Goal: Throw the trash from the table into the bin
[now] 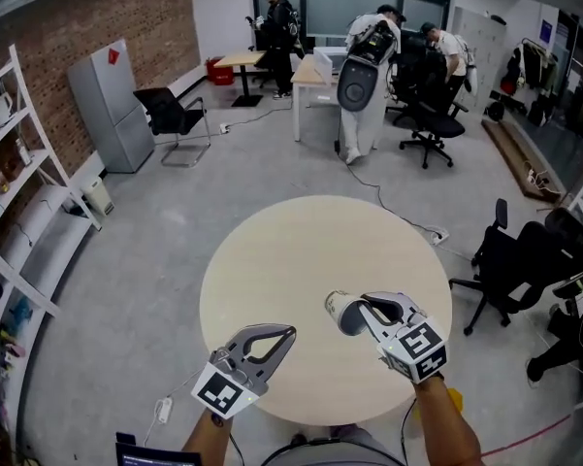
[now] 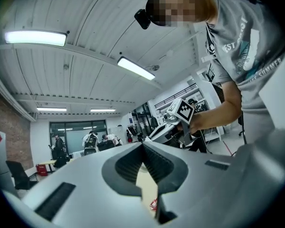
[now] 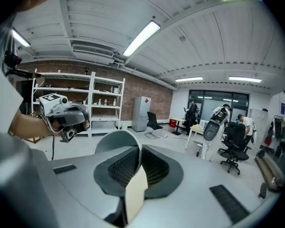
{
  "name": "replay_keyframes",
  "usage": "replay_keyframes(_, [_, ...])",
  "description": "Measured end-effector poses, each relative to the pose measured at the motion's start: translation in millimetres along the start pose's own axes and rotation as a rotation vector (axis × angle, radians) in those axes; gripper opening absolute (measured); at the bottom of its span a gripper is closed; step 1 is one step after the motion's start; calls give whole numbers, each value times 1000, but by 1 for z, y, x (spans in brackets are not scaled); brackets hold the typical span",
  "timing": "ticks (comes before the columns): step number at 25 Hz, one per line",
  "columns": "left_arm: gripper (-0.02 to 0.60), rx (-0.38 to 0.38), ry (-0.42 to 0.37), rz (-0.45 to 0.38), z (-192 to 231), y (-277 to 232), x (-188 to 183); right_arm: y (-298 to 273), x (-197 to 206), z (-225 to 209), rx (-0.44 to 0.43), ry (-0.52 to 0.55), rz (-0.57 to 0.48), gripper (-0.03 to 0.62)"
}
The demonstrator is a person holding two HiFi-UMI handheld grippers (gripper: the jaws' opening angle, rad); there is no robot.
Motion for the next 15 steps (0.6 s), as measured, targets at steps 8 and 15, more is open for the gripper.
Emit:
replay_keyframes(8, [41, 95, -59, -93, -11, 12, -35, 75, -25, 40, 137, 0, -87, 29])
replay_keyframes(15, [41, 180, 32, -200, -28, -7, -46, 144, -27, 69, 268, -22, -131, 29])
Point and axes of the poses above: the fingertips, and each gripper's own axes: y backward along the fingers, z to its left, x out of its underside, the point moved 10 cm from there along y, backward along the fingers, and after that the axes turned 3 degrees about -x, right-handed, at the moved point
